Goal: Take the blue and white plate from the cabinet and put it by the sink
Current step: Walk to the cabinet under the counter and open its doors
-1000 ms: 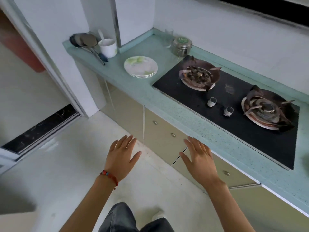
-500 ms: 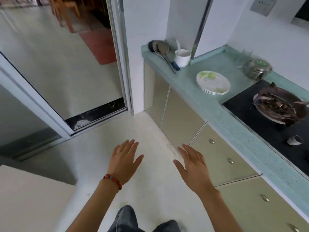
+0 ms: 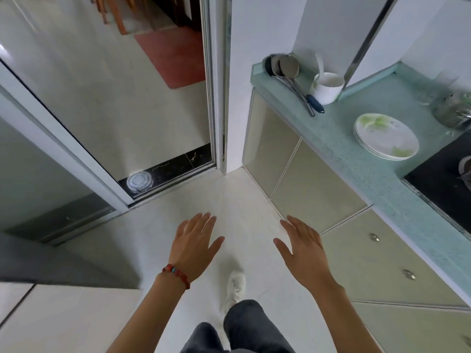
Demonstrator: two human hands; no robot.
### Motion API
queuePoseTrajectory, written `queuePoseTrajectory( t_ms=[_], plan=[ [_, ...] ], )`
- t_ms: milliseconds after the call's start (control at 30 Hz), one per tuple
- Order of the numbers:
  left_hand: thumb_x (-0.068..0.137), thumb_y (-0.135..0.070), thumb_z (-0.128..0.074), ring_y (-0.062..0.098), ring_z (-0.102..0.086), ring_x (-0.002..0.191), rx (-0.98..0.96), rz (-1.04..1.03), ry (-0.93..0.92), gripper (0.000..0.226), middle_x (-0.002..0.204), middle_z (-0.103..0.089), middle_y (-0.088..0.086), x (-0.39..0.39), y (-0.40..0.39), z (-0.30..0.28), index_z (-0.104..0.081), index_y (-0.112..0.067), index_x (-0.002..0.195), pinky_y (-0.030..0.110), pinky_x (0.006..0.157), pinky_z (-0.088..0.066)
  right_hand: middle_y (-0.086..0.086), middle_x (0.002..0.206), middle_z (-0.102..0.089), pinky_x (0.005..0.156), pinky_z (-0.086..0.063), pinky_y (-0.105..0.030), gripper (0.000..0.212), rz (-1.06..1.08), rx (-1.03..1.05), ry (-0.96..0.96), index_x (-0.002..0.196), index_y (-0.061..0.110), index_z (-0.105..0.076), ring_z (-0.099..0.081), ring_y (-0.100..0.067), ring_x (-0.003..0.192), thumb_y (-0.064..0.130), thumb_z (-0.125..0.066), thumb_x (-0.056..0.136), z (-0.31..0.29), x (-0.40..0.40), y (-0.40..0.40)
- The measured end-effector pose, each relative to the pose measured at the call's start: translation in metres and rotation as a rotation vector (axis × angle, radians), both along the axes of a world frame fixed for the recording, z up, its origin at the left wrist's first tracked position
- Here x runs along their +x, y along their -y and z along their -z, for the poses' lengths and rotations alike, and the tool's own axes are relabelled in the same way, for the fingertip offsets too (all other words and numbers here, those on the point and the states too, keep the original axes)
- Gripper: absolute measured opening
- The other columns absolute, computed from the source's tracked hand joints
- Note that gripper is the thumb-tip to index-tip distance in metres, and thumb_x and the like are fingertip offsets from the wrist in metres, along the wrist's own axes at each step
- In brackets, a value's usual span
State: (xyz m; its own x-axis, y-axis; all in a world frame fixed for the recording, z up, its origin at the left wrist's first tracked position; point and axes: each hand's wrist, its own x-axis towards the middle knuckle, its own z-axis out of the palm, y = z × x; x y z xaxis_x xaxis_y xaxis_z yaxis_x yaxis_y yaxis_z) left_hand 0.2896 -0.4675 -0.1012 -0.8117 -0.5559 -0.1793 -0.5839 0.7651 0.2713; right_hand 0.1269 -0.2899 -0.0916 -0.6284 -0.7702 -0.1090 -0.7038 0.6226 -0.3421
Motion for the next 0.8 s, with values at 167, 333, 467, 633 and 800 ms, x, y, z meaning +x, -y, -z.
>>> queuePoseTrajectory(
  t_ms=[167,333,467,633,800],
  plan=[
    [0.086,-0.06,-0.006,0.021,-0.021,0.139,0.012,0.055,0.02,0.07,0.151,-0.028,0.004,-0.048,0.052,0.007,-0.023,-0.018,0.14,0.04,0.114,-0.016,-0.009,0.142,-0.044,0.111,-0.025,-0.04,0.044,0.067,-0.027,0.015,0.129,0.014,-0.045,-0.039,-0.027,0.13,0.036,-0.047,0.091,0.011,-0.044,0.05],
    [0.084,-0.038,-0.057,0.032,-0.05,0.121,-0.032,0.147,0.007,0.051,0.13,-0.056,0.016,-0.099,0.099,-0.009,-0.05,-0.008,0.124,0.051,0.1,-0.039,-0.005,0.145,-0.04,0.112,-0.021,-0.037,0.046,0.135,0.005,0.061,0.132,0.018,-0.041,-0.036,-0.024,0.132,0.04,-0.044,0.091,0.015,-0.083,0.092],
    [0.078,-0.036,-0.064,0.033,-0.065,0.099,-0.126,0.24,-0.028,0.043,0.107,-0.069,0.016,-0.146,0.132,-0.015,-0.063,-0.004,0.107,0.052,0.08,-0.052,-0.007,0.144,-0.041,0.111,-0.022,-0.038,0.046,0.19,0.033,0.084,0.131,0.016,-0.042,-0.037,-0.026,0.131,0.038,-0.045,0.091,0.016,-0.11,0.115],
    [0.086,-0.058,-0.002,0.03,-0.048,0.124,0.036,0.391,0.003,0.079,0.131,-0.054,0.014,-0.206,0.162,-0.01,-0.049,-0.008,0.125,0.047,0.102,-0.038,-0.007,0.142,-0.043,0.11,-0.026,-0.038,0.045,0.349,0.038,0.107,0.13,0.015,-0.044,-0.04,-0.027,0.129,0.037,-0.047,0.091,0.022,-0.133,0.131],
    [0.092,-0.048,-0.029,0.02,-0.019,0.14,0.009,0.621,0.047,0.056,0.151,-0.027,0.004,-0.274,0.205,0.022,-0.024,-0.018,0.139,0.034,0.114,-0.014,-0.007,0.143,-0.042,0.11,-0.025,-0.037,0.044,0.526,0.047,0.131,0.13,0.015,-0.043,-0.037,-0.026,0.131,0.037,-0.045,0.092,0.033,-0.159,0.165]
  ],
)
